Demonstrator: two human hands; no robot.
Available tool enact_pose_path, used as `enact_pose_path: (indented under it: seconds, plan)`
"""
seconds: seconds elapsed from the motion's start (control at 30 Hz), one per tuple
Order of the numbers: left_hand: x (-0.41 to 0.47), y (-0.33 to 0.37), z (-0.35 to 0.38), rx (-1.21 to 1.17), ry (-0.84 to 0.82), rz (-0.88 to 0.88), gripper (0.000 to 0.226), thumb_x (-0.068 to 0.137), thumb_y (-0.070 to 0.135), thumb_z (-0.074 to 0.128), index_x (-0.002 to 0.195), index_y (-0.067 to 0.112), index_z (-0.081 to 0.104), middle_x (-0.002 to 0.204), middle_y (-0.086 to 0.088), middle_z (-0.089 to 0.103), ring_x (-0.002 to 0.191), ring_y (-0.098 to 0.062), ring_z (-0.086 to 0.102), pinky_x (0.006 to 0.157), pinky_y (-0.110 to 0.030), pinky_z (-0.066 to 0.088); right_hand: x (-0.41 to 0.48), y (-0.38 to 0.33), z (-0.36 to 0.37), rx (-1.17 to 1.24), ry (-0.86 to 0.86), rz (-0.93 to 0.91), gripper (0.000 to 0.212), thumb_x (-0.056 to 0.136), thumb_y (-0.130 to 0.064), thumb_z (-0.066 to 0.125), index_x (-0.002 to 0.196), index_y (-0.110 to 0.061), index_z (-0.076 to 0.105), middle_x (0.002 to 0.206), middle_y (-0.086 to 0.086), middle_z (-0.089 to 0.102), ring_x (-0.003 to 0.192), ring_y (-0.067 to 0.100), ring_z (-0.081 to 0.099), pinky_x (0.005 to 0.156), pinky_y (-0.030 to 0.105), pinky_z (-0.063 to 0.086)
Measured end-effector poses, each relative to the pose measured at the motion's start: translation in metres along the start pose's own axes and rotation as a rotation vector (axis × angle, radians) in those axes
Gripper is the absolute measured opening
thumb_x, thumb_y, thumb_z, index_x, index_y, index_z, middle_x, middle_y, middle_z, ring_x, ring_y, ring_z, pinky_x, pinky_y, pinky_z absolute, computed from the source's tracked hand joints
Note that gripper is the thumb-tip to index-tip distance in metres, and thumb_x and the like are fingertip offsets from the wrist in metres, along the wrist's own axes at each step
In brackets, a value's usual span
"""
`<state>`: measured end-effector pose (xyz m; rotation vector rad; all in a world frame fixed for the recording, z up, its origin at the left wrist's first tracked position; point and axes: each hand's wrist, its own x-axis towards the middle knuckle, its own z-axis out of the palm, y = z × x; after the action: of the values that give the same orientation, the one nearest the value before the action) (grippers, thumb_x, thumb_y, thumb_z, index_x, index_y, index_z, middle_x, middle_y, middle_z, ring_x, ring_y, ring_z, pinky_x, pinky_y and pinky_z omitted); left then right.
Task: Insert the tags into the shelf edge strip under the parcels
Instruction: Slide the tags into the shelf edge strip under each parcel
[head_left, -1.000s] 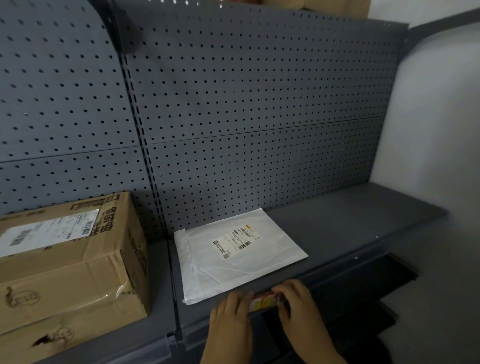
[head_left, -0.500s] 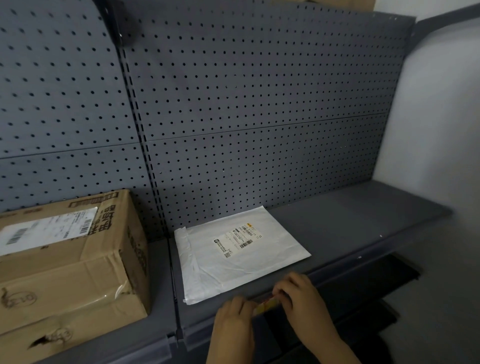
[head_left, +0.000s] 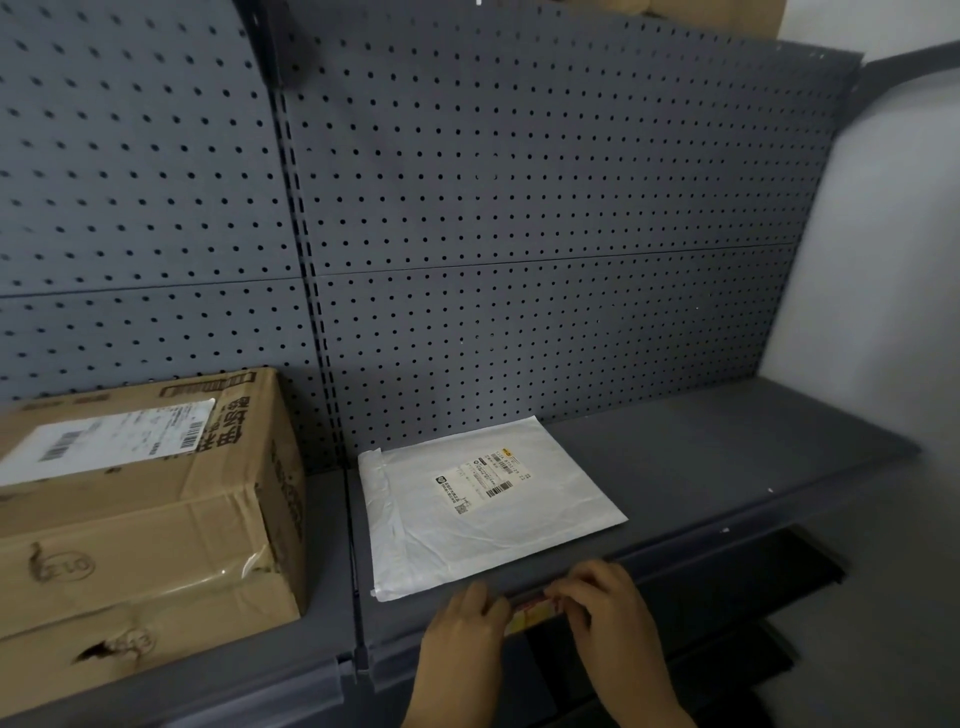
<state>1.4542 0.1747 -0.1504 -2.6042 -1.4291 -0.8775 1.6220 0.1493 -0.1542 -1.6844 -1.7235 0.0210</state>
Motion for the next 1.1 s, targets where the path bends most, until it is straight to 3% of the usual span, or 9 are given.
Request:
enact_pose_path:
  seconds: [0.27, 0.33, 0.43, 0.53, 0.63, 0.7, 0.83, 0.97, 1.1]
  plan:
    - [-0.009, -0.01, 0.009, -0.097, 0.172, 0.07, 0.038, 0.041, 0.003, 0.089, 0.067, 0.018, 0.066, 0.081, 0.007, 0.034, 0.067, -0.011, 0.037, 0.038, -0.021, 0.035, -0.012, -0.004, 0.011, -0.117, 0.151, 0.055, 0.05, 0.049, 0.006, 0.087, 0.087, -0.022, 0.075, 0.094, 0.001, 0.067, 0.091, 0.024, 0.062, 0.083, 0.042, 0.055]
    - [-0.011, -0.009, 0.009, -0.078, 0.179, 0.107, 0.025, 0.051, 0.005, 0.076, 0.071, 0.018, 0.069, 0.083, 0.007, 0.036, 0.069, -0.011, 0.039, 0.037, -0.02, 0.036, -0.016, -0.008, 0.019, -0.083, 0.234, -0.005, 0.046, 0.053, 0.013, 0.081, 0.089, -0.015, 0.075, 0.095, 0.006, 0.068, 0.103, 0.024, 0.054, 0.102, 0.04, 0.044]
    - [-0.015, -0.008, 0.009, -0.029, 0.141, 0.121, 0.033, 0.046, 0.006, 0.065, 0.077, 0.017, 0.073, 0.085, 0.005, 0.038, 0.071, -0.013, 0.039, 0.04, -0.02, 0.036, -0.025, -0.012, 0.03, -0.08, 0.214, -0.066, 0.043, 0.056, 0.013, 0.076, 0.093, -0.009, 0.073, 0.098, 0.005, 0.068, 0.11, 0.016, 0.048, 0.115, 0.025, 0.016]
    - [-0.019, -0.005, 0.005, -0.02, 0.085, 0.074, 0.056, 0.03, 0.004, 0.075, 0.083, 0.02, 0.073, 0.088, 0.004, 0.038, 0.073, -0.015, 0.037, 0.05, -0.02, 0.04, -0.029, -0.013, 0.032, -0.074, 0.156, -0.03, 0.059, 0.045, 0.016, 0.082, 0.096, -0.01, 0.072, 0.103, 0.004, 0.067, 0.115, 0.02, 0.043, 0.115, 0.023, 0.005]
    - [-0.028, -0.004, -0.001, 0.034, 0.073, 0.025, 0.069, 0.026, 0.007, 0.076, 0.092, 0.024, 0.072, 0.094, 0.001, 0.04, 0.077, -0.016, 0.038, 0.056, -0.023, 0.044, -0.027, -0.015, 0.031, -0.06, 0.149, -0.04, 0.055, 0.046, 0.014, 0.083, 0.093, -0.013, 0.073, 0.1, 0.004, 0.068, 0.114, 0.025, 0.052, 0.112, 0.032, 0.027]
    - [-0.036, -0.006, -0.007, 0.043, 0.088, 0.019, 0.066, 0.035, 0.008, 0.073, 0.099, 0.023, 0.069, 0.099, -0.002, 0.044, 0.079, -0.017, 0.041, 0.058, -0.026, 0.045, -0.027, -0.02, 0.031, -0.041, 0.162, 0.014, 0.052, 0.048, 0.012, 0.084, 0.091, -0.015, 0.072, 0.101, 0.005, 0.068, 0.109, 0.035, 0.06, 0.098, 0.043, 0.043]
    - [-0.056, -0.02, -0.029, 0.055, 0.101, 0.021, 0.053, 0.048, 0.014, 0.064, 0.098, 0.028, 0.06, 0.097, 0.0, 0.048, 0.072, -0.018, 0.052, 0.06, -0.026, 0.043, -0.032, -0.04, 0.038, 0.003, 0.217, 0.072, 0.047, 0.048, 0.013, 0.082, 0.084, -0.015, 0.07, 0.1, 0.009, 0.065, 0.1, 0.031, 0.06, 0.085, 0.05, 0.052]
    - [-0.081, -0.051, -0.059, 0.123, 0.098, -0.025, 0.036, 0.057, 0.023, 0.045, 0.09, 0.032, 0.056, 0.095, 0.004, 0.045, 0.072, -0.014, 0.053, 0.064, -0.021, 0.026, -0.039, -0.085, 0.061, 0.106, 0.305, -0.133, 0.033, 0.055, 0.008, 0.069, 0.074, -0.018, 0.067, 0.095, -0.001, 0.058, 0.091, 0.019, 0.05, 0.085, 0.04, 0.047]
    - [-0.111, -0.093, -0.091, 0.167, 0.236, -0.069, 0.033, 0.06, 0.025, 0.043, 0.092, 0.028, 0.048, 0.093, 0.004, 0.04, 0.075, -0.014, 0.043, 0.062, -0.023, 0.027, -0.048, -0.155, 0.09, 0.201, 0.256, -0.321, 0.026, 0.064, -0.015, 0.044, 0.077, -0.027, 0.063, 0.092, -0.006, 0.057, 0.086, 0.014, 0.05, 0.074, 0.026, 0.039]
